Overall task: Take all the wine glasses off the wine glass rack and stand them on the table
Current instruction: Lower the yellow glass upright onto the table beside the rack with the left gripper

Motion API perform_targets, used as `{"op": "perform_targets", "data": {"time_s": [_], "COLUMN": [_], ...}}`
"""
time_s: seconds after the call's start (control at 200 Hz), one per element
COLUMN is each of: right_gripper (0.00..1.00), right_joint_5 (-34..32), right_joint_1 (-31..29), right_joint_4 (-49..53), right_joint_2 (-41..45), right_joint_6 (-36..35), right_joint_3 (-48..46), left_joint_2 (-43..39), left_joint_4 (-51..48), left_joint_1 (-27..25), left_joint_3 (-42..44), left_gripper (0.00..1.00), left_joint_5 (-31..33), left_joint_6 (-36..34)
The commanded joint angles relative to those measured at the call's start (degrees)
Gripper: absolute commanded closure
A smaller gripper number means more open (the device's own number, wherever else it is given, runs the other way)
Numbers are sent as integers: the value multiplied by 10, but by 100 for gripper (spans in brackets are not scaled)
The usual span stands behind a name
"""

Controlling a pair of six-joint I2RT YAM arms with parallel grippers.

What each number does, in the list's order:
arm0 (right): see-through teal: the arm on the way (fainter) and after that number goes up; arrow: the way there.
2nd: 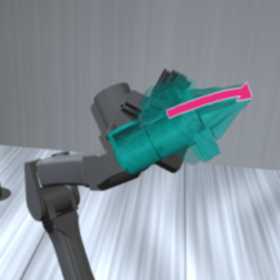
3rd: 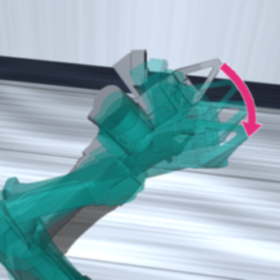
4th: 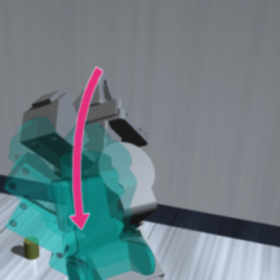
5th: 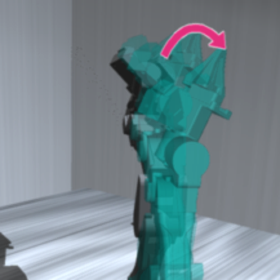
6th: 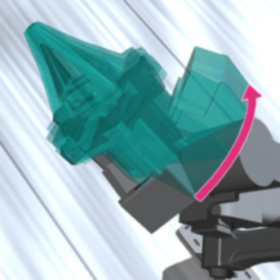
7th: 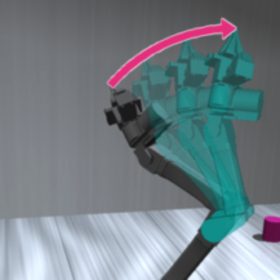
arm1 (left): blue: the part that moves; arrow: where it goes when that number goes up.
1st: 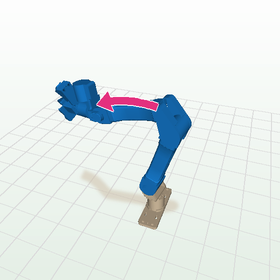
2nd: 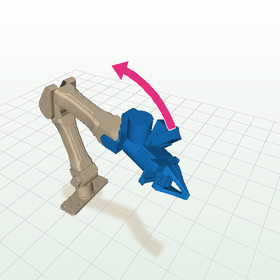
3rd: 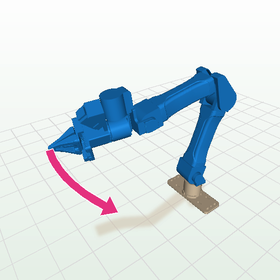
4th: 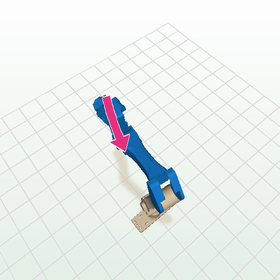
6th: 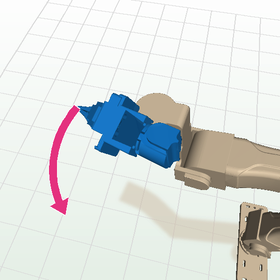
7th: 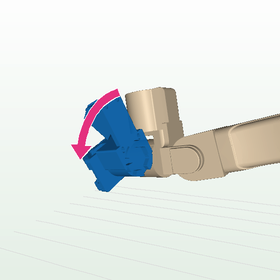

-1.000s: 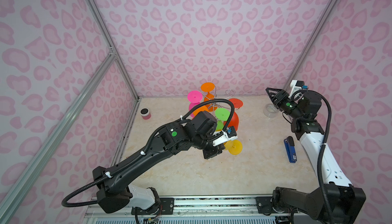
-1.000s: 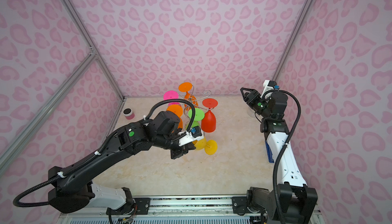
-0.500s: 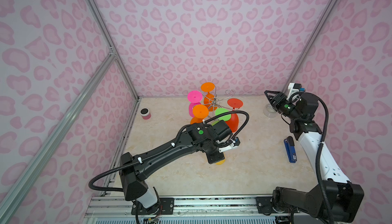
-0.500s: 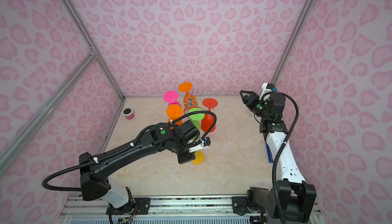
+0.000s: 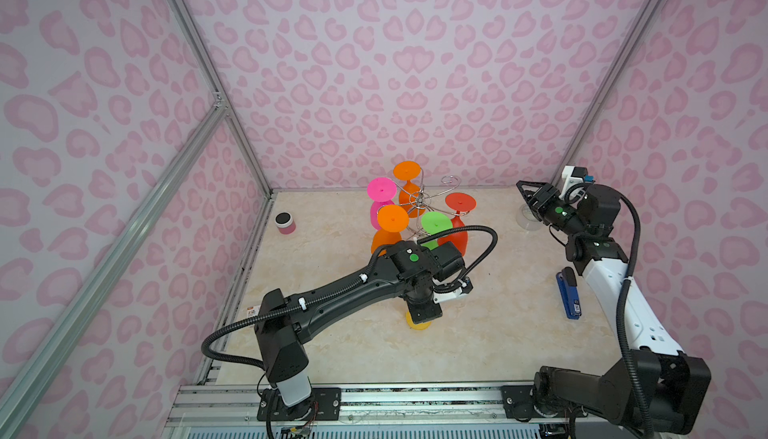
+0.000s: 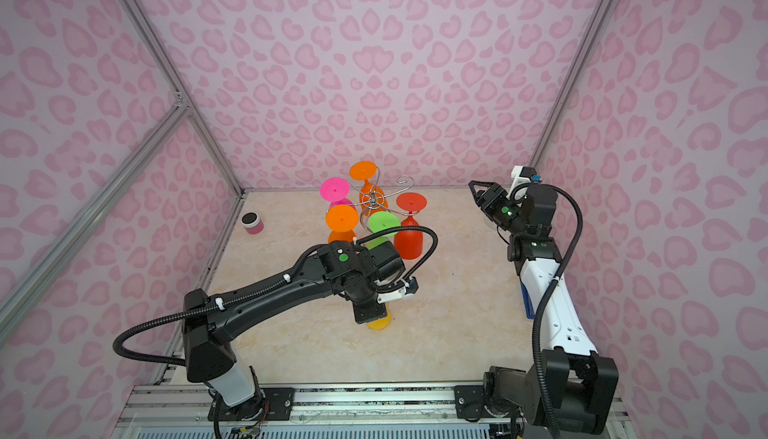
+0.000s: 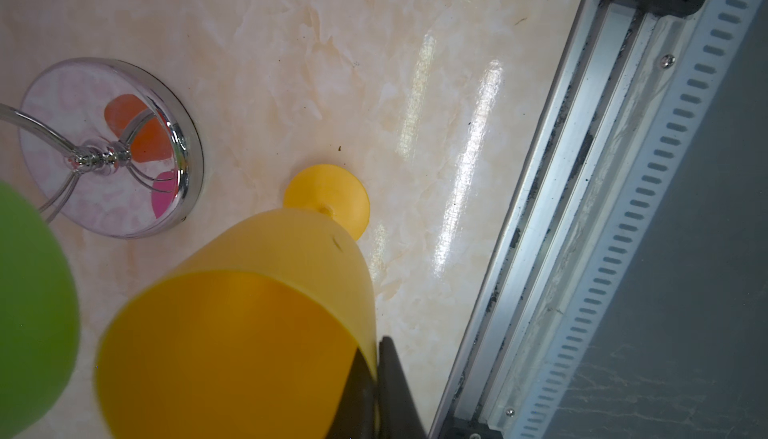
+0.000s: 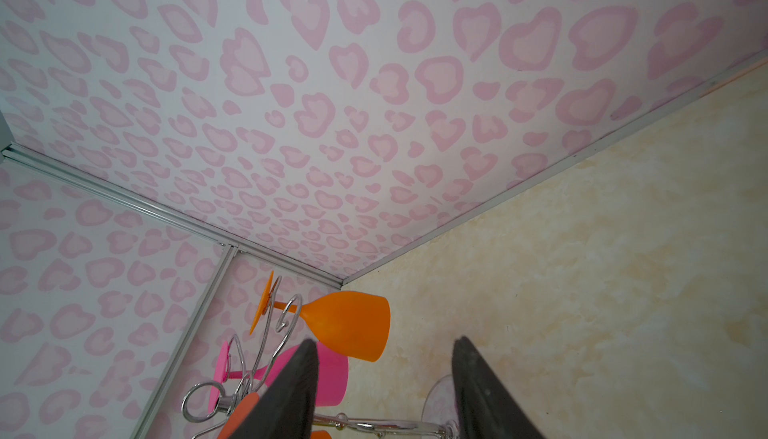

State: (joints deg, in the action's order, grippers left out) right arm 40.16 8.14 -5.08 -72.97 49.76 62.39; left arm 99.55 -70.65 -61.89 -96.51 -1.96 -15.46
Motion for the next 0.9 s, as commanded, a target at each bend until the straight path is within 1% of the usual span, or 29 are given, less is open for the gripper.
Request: {"op": "perform_targets", "data": {"time_s": [0.0, 0.095, 0.195, 0.345, 0.595, 0.635, 0.755, 0.8, 0.82, 0.895], "right_gripper": [47, 47, 47, 47, 47, 47, 47, 47, 47, 47], "right_joint_5": [5, 5, 5, 7, 7, 7, 9, 9, 9, 9], "right_joint_1": [0, 0, 0, 0, 1, 0, 1, 1, 1, 1], "right_joint_4": [-23, -23, -22, -26, -27, -28, -30, -30, -30, -30], "right_joint_2": [-3, -1, 0, 0, -1, -1, 0, 0, 0, 0], "right_joint_6": [-4, -4, -4, -2, -1, 0, 2, 2, 2, 1], "right_joint_3": [-4, -4, -6, -11, -14, -14, -15, -14, -14, -13], "left_joint_2": [9, 12, 16, 15, 13, 14, 14, 12, 11, 5], "left_joint_4": [-15, -18, -19, -10, 5, 7, 8, 8, 8, 7], "left_joint_1": [0, 0, 0, 0, 0, 1, 0, 0, 0, 0], "left_joint_3": [-10, -11, -10, -2, 15, 17, 17, 16, 15, 12], "left_gripper": [98, 98, 95, 94, 87, 84, 68, 65, 59, 48], "left_joint_5": [3, 5, 9, 13, 14, 18, 22, 23, 24, 28], "left_joint_6": [-6, -9, -7, -3, 0, 1, 7, 9, 9, 11]}}
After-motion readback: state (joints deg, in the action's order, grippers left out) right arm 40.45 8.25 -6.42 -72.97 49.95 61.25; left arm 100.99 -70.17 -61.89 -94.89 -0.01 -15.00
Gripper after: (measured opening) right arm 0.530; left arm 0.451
